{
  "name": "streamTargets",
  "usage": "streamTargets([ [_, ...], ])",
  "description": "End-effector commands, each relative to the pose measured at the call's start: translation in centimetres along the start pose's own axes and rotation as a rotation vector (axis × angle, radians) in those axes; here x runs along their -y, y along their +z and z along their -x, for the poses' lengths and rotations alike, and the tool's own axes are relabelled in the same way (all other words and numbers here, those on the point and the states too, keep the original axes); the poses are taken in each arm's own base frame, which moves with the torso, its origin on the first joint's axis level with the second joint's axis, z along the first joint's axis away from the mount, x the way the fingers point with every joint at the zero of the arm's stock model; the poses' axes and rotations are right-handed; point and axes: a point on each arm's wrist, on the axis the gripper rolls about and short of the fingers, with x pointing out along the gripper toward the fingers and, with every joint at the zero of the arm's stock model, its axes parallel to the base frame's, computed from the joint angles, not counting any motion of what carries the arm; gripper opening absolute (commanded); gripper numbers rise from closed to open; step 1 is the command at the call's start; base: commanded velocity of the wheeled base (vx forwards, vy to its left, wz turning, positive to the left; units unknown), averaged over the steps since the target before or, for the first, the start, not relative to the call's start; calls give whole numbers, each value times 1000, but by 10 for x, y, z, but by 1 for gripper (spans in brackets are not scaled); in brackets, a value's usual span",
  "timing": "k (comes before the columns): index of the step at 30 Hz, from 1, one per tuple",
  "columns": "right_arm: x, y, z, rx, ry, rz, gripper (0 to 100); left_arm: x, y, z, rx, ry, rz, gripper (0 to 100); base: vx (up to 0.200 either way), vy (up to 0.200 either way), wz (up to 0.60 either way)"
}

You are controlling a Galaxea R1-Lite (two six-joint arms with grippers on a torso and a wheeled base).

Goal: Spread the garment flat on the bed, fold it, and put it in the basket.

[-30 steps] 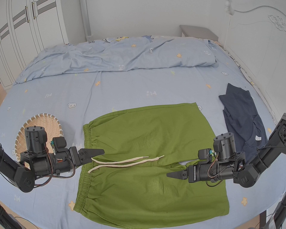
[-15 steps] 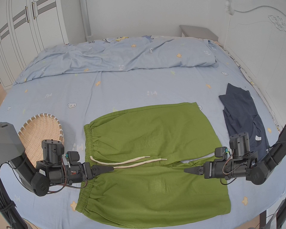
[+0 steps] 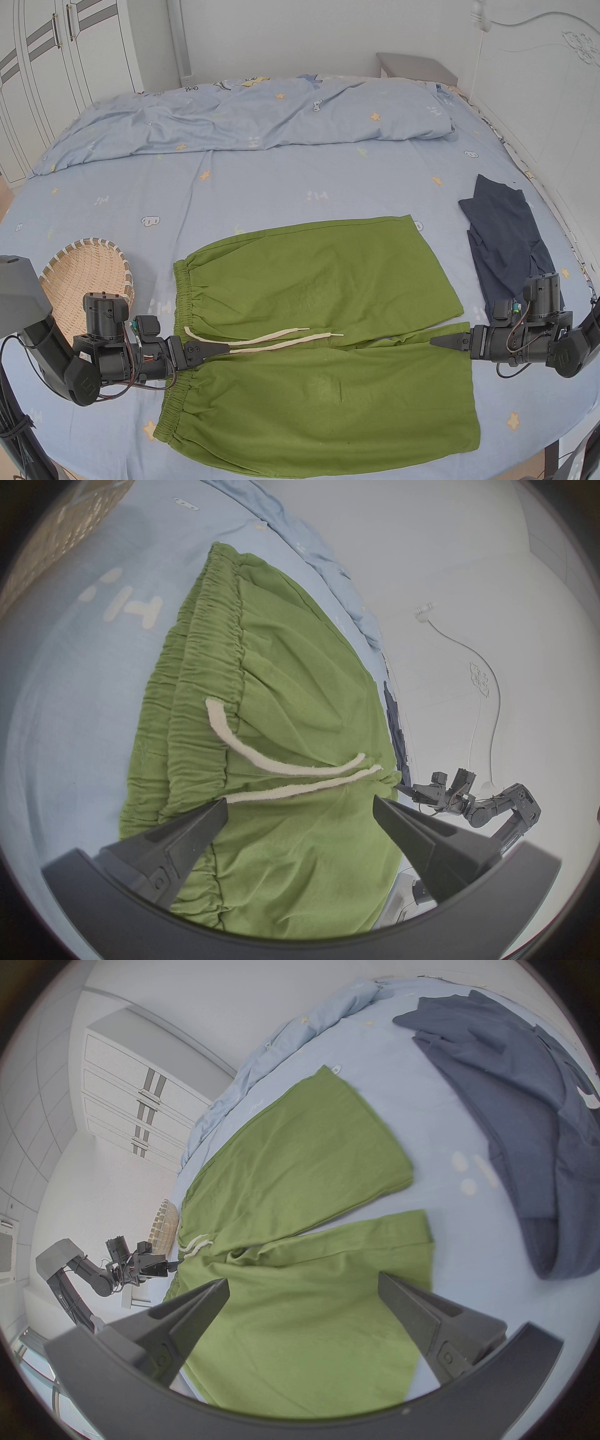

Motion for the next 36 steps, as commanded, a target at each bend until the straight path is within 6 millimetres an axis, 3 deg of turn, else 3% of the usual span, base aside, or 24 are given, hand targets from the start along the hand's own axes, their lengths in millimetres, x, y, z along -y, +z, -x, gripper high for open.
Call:
streamTargets([
  [1,14,3,3,16,-26,-24,100,-3,3,4,19,16,7,100,0,0,0],
  [8,4,9,21,72,-13,-8,100,15,6,19,58,-17,-29,100,0,0,0],
  [13,-11,7,43,99,6,11,100,34,8,44,128,-48,-69,100,0,0,0],
  [19,-30,-1,72,127,29,14,100,55,-8,77,177,-98,12,100,0,0,0],
  [29,-41,-13,95,131,30,24,100,27,-68,98,57,39,121,100,0,0,0],
  [36,-40,-13,94,126,30,22,100,13,-75,102,10,122,140,100,0,0,0],
])
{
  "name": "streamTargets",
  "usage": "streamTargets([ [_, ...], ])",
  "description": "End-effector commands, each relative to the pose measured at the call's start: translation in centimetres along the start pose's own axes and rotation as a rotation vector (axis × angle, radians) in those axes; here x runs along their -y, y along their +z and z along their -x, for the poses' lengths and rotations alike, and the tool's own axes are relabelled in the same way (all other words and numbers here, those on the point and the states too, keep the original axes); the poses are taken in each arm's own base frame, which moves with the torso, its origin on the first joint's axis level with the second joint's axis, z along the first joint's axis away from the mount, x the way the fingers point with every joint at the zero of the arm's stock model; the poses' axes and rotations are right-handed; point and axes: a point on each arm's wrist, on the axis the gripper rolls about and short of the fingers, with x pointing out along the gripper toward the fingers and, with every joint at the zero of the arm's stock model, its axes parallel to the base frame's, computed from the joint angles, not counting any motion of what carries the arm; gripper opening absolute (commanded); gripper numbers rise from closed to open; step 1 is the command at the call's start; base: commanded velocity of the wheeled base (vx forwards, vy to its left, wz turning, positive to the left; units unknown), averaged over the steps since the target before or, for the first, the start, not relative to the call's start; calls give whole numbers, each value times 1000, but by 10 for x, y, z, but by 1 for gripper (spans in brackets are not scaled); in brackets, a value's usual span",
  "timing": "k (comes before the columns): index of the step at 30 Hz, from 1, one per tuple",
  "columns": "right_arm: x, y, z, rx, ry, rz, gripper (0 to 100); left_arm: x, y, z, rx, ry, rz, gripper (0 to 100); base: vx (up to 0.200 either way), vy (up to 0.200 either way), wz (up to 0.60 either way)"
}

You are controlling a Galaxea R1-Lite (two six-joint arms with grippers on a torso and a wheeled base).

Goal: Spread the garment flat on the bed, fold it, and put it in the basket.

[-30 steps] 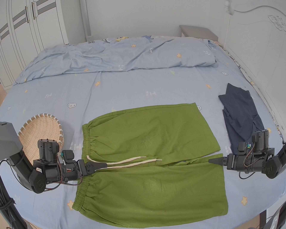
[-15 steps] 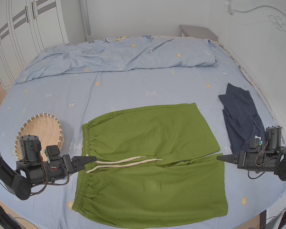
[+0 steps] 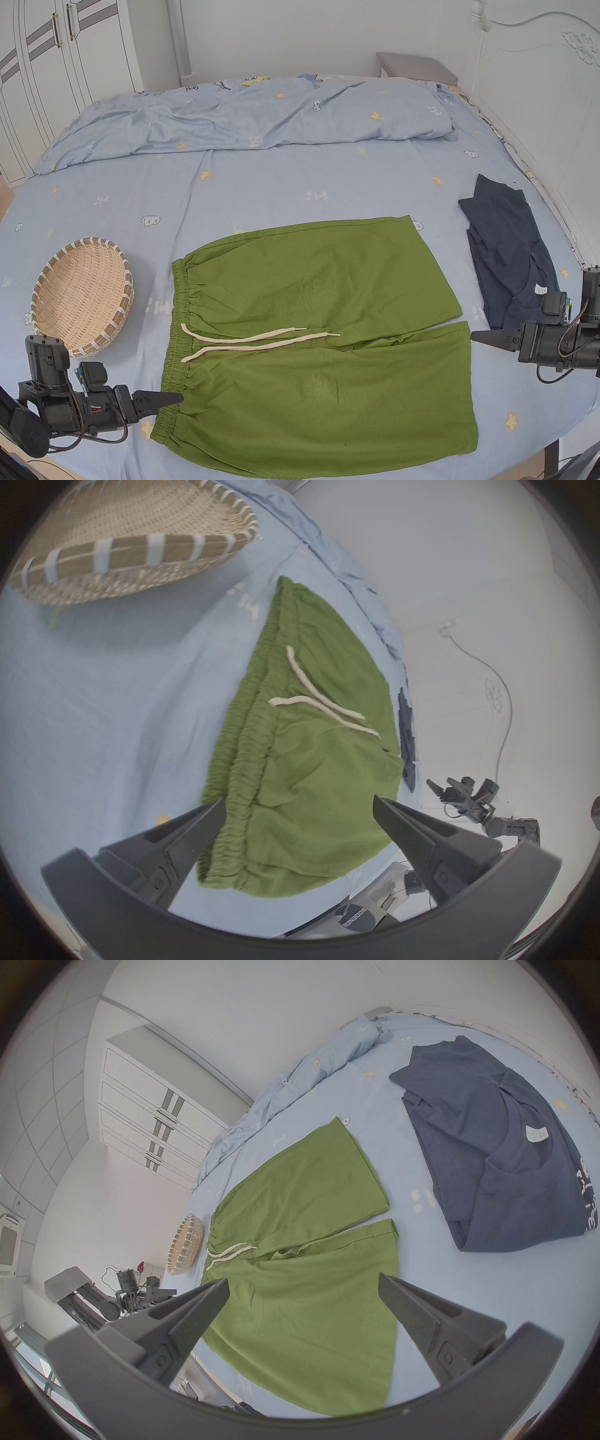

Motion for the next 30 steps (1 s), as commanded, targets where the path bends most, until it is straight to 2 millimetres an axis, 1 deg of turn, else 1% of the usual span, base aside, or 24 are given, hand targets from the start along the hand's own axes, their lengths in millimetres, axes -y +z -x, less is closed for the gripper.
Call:
streamTargets([
  [1,-3,0,5,15,7,12,100,-10,-7,6,-20,52,20,100,0,0,0],
  [6,-3,0,5,15,7,12,100,-13,-9,7,-38,74,-23,100,0,0,0],
  [15,-3,-1,5,13,9,15,100,-26,-16,-7,-151,104,-29,100,0,0,0],
  [18,-3,-1,5,14,7,14,100,-26,-18,-8,-170,104,-27,100,0,0,0],
  [24,-3,-1,4,10,5,12,100,-20,-22,-14,-213,79,-49,100,0,0,0],
  [25,-2,-2,4,9,5,11,100,-20,-23,-14,-217,78,-50,0,0,0,0],
  [27,-2,-3,4,2,4,8,100,-20,-23,-15,-220,80,-46,0,0,0,0],
  [30,2,-12,4,-27,-9,-11,100,-21,-23,-15,-225,82,-40,0,0,0,0],
])
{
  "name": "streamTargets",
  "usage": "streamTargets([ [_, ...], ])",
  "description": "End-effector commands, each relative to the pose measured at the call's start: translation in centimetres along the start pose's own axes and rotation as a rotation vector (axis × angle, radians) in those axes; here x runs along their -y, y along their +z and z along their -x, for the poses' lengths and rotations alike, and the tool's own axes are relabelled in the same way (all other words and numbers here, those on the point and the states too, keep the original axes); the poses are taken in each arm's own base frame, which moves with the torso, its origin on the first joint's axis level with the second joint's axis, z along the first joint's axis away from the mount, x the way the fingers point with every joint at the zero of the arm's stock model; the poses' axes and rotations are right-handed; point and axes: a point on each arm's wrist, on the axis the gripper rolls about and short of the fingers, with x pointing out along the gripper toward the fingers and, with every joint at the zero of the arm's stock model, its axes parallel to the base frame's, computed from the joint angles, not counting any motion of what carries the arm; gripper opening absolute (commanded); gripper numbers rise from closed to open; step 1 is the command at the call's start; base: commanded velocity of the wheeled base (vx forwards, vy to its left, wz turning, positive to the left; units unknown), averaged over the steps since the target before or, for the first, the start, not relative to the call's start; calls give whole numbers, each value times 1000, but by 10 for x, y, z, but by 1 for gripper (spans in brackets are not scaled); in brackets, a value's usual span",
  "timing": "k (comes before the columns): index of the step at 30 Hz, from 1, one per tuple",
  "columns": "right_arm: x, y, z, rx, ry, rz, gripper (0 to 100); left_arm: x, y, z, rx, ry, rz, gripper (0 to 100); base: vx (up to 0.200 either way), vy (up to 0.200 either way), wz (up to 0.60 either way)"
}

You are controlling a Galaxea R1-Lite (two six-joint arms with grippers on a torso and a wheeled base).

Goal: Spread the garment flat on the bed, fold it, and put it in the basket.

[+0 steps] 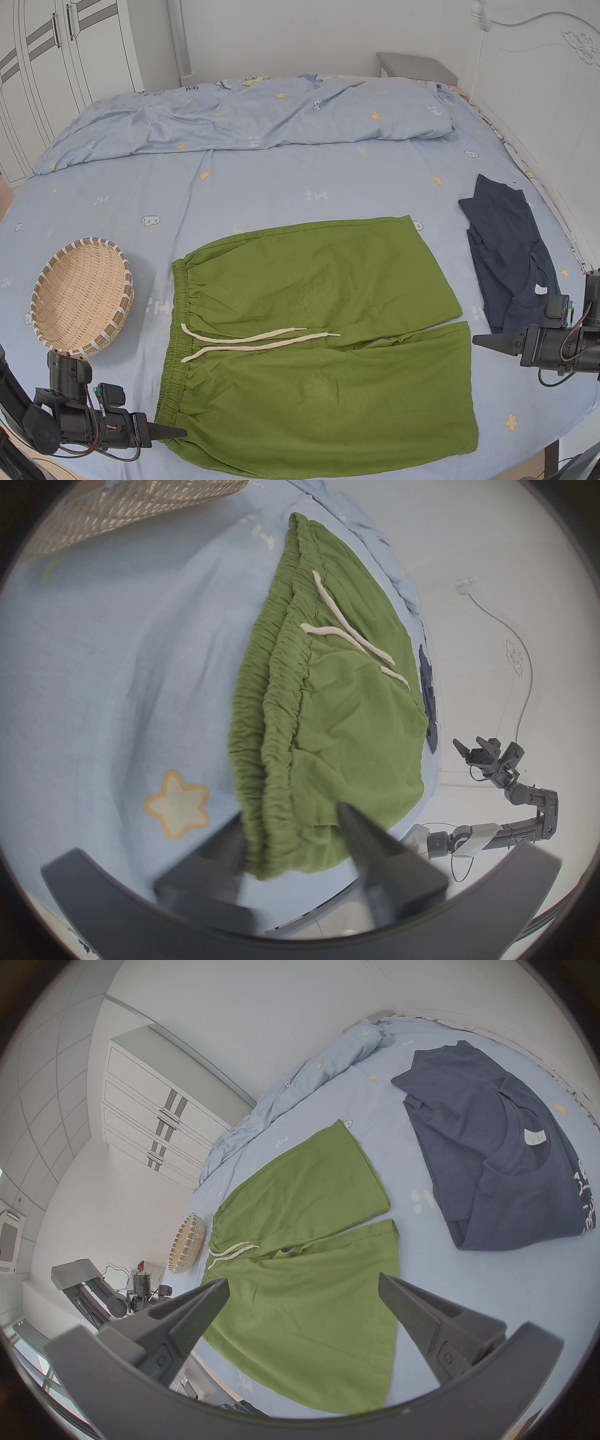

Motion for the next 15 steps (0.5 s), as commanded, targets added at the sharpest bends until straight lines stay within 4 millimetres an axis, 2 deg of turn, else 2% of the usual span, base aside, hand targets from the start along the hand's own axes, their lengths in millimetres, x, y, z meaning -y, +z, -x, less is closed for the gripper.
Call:
streamTargets([
  [1,5,-12,-1,-38,-18,-24,100,-2,-6,-1,-29,6,19,0,0,0,0],
  [3,7,-17,0,-56,-26,-30,100,-3,-6,0,-31,4,25,0,0,0,0],
  [10,18,-61,7,-194,-64,-47,100,-4,-11,3,-65,23,42,0,0,0,0],
  [12,20,-74,10,-242,-77,-60,100,-5,-10,5,-48,26,45,0,0,0,0],
  [13,20,-74,10,-242,-77,-60,100,-5,-10,5,-48,26,45,0,0,0,0],
  [15,23,-89,15,-304,-92,-66,100,-7,-7,8,-15,28,52,0,0,0,0],
])
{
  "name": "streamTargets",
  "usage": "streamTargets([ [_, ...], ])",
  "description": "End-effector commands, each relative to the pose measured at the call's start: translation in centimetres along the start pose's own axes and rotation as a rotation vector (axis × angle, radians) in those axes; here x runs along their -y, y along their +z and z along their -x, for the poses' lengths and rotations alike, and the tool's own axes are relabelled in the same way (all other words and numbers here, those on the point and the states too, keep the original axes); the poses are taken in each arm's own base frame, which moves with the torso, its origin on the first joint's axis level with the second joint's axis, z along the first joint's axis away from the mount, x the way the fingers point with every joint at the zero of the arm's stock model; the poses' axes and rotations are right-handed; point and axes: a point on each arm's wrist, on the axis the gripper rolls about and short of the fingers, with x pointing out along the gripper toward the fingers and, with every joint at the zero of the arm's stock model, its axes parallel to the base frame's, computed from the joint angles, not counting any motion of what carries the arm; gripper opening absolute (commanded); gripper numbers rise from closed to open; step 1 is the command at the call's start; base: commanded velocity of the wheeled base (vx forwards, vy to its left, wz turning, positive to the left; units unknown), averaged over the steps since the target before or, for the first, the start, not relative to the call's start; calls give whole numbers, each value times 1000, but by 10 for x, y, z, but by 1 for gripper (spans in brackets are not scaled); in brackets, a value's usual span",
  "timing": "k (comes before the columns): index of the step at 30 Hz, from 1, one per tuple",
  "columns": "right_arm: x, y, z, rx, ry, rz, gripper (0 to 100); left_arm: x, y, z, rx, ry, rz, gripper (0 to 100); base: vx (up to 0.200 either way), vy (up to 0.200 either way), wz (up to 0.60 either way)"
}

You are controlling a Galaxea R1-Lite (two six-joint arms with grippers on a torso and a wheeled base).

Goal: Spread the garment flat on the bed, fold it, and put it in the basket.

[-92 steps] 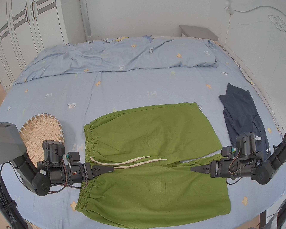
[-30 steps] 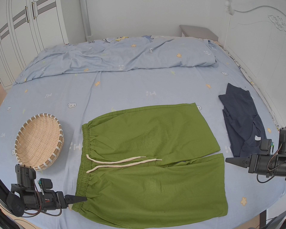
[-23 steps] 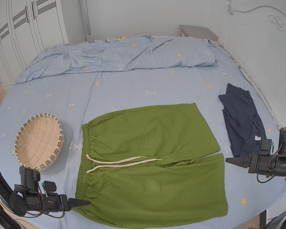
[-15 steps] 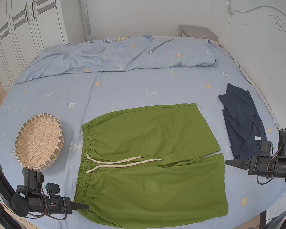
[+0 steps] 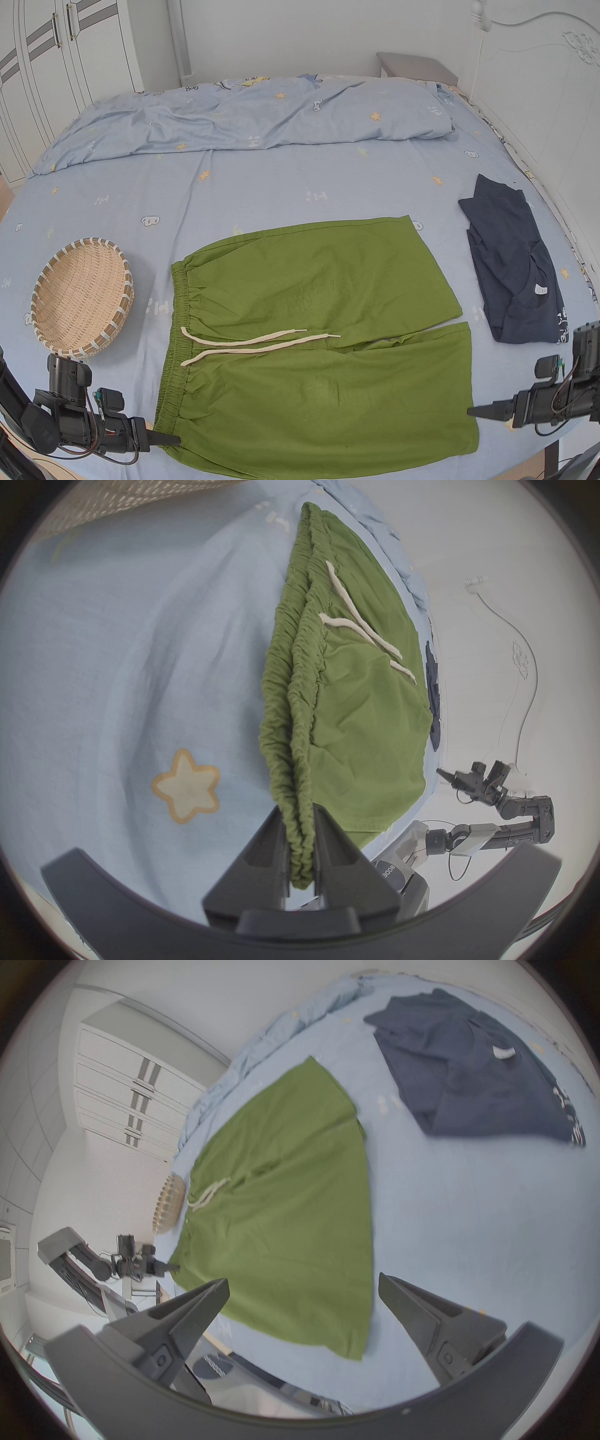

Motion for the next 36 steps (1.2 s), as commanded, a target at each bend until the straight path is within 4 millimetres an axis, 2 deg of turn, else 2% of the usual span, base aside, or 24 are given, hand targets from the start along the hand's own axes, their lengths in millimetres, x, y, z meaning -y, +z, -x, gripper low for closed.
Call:
streamTargets([
  [1,6,-27,1,-102,-24,-16,100,-3,-1,6,35,8,15,0,0,0,0],
  [4,8,-37,2,-153,-21,-1,100,-2,-1,6,37,5,11,0,0,0,0],
  [10,10,-45,-1,-256,48,-37,100,-1,-2,5,32,-1,3,0,0,0,0],
  [18,19,-44,-17,-351,71,-67,100,0,-2,5,25,-17,2,0,0,0,0],
  [20,25,-42,-27,-361,69,-49,100,0,-2,5,22,-19,2,0,0,0,0],
  [36,33,-37,-47,-369,94,-35,100,1,-3,4,15,-22,-5,0,0,0,0],
])
